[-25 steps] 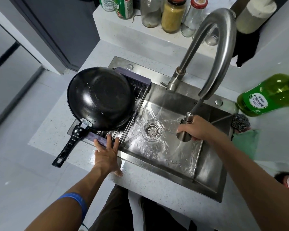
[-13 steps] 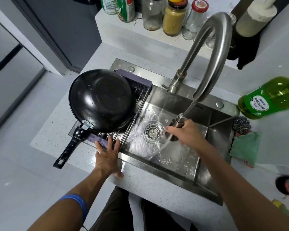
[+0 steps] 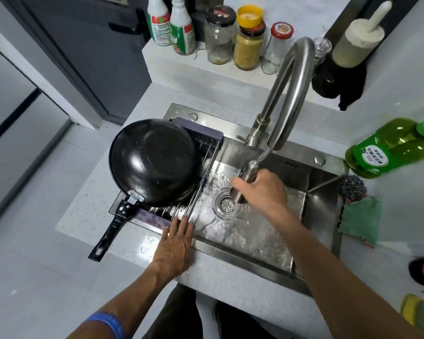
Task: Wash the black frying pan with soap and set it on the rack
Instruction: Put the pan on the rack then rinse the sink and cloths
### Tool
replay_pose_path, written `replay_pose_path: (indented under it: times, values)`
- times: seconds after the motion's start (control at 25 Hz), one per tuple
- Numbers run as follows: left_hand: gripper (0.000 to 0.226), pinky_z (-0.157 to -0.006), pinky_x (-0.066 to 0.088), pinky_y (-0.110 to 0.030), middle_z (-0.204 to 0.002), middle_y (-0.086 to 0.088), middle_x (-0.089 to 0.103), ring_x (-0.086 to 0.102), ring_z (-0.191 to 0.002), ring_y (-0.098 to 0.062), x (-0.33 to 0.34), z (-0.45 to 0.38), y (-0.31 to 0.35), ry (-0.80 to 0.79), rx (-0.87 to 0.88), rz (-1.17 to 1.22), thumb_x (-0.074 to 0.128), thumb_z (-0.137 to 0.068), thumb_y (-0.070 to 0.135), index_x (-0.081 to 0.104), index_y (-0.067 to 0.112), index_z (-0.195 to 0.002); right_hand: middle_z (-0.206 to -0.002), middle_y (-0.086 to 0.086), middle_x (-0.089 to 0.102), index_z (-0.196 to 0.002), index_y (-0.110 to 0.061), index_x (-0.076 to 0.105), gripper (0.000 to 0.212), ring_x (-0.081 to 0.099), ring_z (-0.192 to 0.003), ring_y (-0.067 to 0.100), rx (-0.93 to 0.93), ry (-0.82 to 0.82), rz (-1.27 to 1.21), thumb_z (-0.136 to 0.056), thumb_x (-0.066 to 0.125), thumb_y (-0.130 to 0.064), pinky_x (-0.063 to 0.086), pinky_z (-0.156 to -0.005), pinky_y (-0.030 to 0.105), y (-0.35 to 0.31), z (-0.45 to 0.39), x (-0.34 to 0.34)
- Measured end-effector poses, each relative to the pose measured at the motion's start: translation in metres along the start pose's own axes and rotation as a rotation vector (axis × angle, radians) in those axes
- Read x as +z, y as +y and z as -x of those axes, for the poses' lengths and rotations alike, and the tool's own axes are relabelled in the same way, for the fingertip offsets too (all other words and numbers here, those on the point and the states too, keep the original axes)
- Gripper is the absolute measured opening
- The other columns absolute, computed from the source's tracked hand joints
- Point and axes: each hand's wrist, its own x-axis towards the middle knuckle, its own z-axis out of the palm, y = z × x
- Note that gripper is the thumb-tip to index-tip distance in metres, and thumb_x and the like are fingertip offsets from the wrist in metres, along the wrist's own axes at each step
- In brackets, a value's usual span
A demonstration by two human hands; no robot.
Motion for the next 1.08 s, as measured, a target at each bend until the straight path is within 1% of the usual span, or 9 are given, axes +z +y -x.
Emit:
replay_pose_path:
  times: [0.12,0.24,0.32,0.56,0.72,0.84,0.92,0.96,1.08]
  values:
    - [0.078,-0.114,-0.01,-0.041,-0.155,-0.012,-0.027,-0.024,-0.142,-0.031,0.002,-0.004,0.002,0.058,0.13,0.003,0.037,-0.1,0.033,-0.021,0.011,-0.146,-0.057,-0.006,0.061,-0.065,-0.021,0.059,0.034,0.05,-0.047,0.006,0.004,0.124,-0.037,-0.085,0.068,-0.046,0.033,-0.046,0.018,-0.014,-0.01,-0.029]
    - [0.079,-0.111,-0.013,-0.038,-0.153,-0.007,-0.029,-0.023,-0.143,-0.027,-0.002,-0.007,0.008,0.027,0.219,-0.007,0.04,-0.099,0.034,-0.015,0.013,-0.151,-0.057,-0.001,0.065,-0.066,-0.012,0.067,0.041,0.054,-0.048,0.009,-0.05,0.189,0.016,-0.083,0.066,-0.05,0.034,-0.048,0.019,-0.018,-0.014,-0.028]
    - [0.077,-0.112,-0.012,-0.037,-0.154,-0.006,-0.026,-0.018,-0.146,-0.026,-0.004,-0.01,0.01,-0.018,0.228,0.015,0.04,-0.099,0.034,-0.012,0.015,-0.152,-0.055,-0.006,0.065,-0.068,-0.013,0.07,0.042,0.058,-0.05,0.007,-0.066,0.214,0.019,-0.084,0.066,-0.051,0.036,-0.049,0.019,-0.021,-0.019,-0.028]
    - [0.074,-0.122,0.005,-0.037,-0.162,-0.006,0.005,0.003,-0.149,-0.023,0.0,-0.026,0.003,-0.05,0.227,0.135,0.046,-0.096,0.036,0.004,0.018,-0.155,-0.058,-0.003,0.066,-0.061,-0.017,0.063,0.045,0.062,-0.053,0.009,-0.096,0.261,-0.085,-0.087,0.066,-0.053,0.046,-0.056,0.023,-0.015,-0.012,-0.017]
    - [0.053,-0.118,0.021,-0.029,-0.145,0.0,0.048,0.034,-0.139,-0.016,-0.012,-0.034,0.011,0.121,0.267,0.314,0.048,-0.093,0.033,0.042,0.02,-0.144,-0.058,-0.005,0.063,-0.066,-0.017,0.063,0.048,0.057,-0.05,0.008,-0.184,0.254,-0.02,-0.081,0.068,-0.062,0.037,-0.05,0.016,-0.006,-0.012,-0.012]
    - [0.052,-0.1,0.043,-0.022,-0.131,0.003,0.059,0.057,-0.113,-0.01,-0.039,-0.045,0.03,0.177,0.283,0.471,0.057,-0.089,0.027,0.046,0.025,-0.14,-0.072,-0.013,0.064,-0.087,-0.032,0.064,0.019,0.053,-0.058,0.0,-0.151,0.112,-0.364,-0.081,0.078,-0.043,0.04,-0.056,0.016,0.043,-0.001,0.008]
    - [0.045,-0.071,0.049,-0.012,-0.117,0.0,0.065,0.06,-0.079,0.0,-0.052,-0.06,0.044,0.083,0.129,0.799,0.061,-0.092,0.02,0.051,0.025,-0.136,-0.087,-0.016,0.068,-0.096,-0.026,0.068,0.019,0.061,-0.079,0.004,0.111,0.022,-0.842,-0.08,0.072,-0.035,0.044,-0.067,0.027,0.069,0.009,0.034]
    - [0.035,-0.06,0.046,-0.011,-0.112,0.0,0.066,0.057,-0.071,-0.001,-0.057,-0.069,0.049,0.025,0.012,1.047,0.059,-0.094,0.017,0.057,0.024,-0.128,-0.095,-0.009,0.07,-0.095,-0.02,0.067,0.021,0.063,-0.088,0.011,0.266,0.0,-1.104,-0.078,0.067,-0.033,0.045,-0.071,0.032,0.075,0.008,0.048]
    - [0.022,-0.062,0.046,-0.022,-0.107,-0.007,0.069,0.059,-0.083,-0.018,-0.073,-0.089,0.063,-0.074,-0.292,1.661,0.047,-0.101,0.019,0.066,0.013,-0.109,-0.1,0.013,0.068,-0.091,-0.01,0.062,0.017,0.064,-0.092,0.026,0.579,0.033,-1.653,-0.091,0.052,-0.024,0.049,-0.08,0.038,0.067,-0.013,0.078]
